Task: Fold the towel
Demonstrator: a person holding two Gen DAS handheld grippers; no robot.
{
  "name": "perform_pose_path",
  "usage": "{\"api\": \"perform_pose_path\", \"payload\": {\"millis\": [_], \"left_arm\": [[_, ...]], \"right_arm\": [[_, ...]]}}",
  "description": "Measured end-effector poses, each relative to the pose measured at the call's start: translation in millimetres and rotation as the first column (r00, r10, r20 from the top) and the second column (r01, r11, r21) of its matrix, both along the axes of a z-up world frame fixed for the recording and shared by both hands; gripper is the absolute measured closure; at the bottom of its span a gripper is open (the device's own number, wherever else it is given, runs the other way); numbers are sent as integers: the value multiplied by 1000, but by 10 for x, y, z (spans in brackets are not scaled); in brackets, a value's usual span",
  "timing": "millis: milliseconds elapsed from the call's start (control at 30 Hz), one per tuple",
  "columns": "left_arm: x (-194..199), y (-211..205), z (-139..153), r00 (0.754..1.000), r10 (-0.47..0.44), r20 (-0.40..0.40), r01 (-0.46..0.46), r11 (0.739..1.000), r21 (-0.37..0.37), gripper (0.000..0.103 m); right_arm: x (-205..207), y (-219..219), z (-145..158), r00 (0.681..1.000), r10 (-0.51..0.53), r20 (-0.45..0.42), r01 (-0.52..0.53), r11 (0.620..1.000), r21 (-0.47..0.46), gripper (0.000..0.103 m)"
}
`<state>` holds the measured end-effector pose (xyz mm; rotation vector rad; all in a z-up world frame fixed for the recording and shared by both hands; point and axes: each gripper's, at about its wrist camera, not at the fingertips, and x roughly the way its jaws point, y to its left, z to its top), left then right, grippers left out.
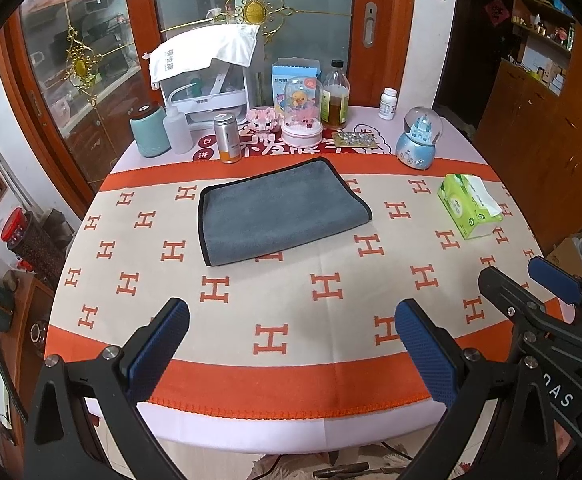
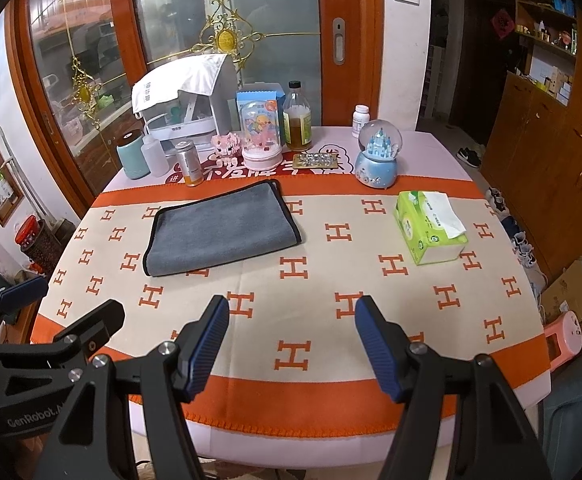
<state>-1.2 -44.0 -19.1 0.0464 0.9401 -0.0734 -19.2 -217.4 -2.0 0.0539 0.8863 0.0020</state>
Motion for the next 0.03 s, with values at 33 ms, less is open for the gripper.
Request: {"api": "perform_pose_path", "payload": {"millis": [33], "left_arm": [[2, -2, -5, 1000, -1, -2, 1, 1000, 0, 1]], "right_arm": [[-4, -3, -1, 1000, 1, 0, -1, 1000, 0, 37]]}}
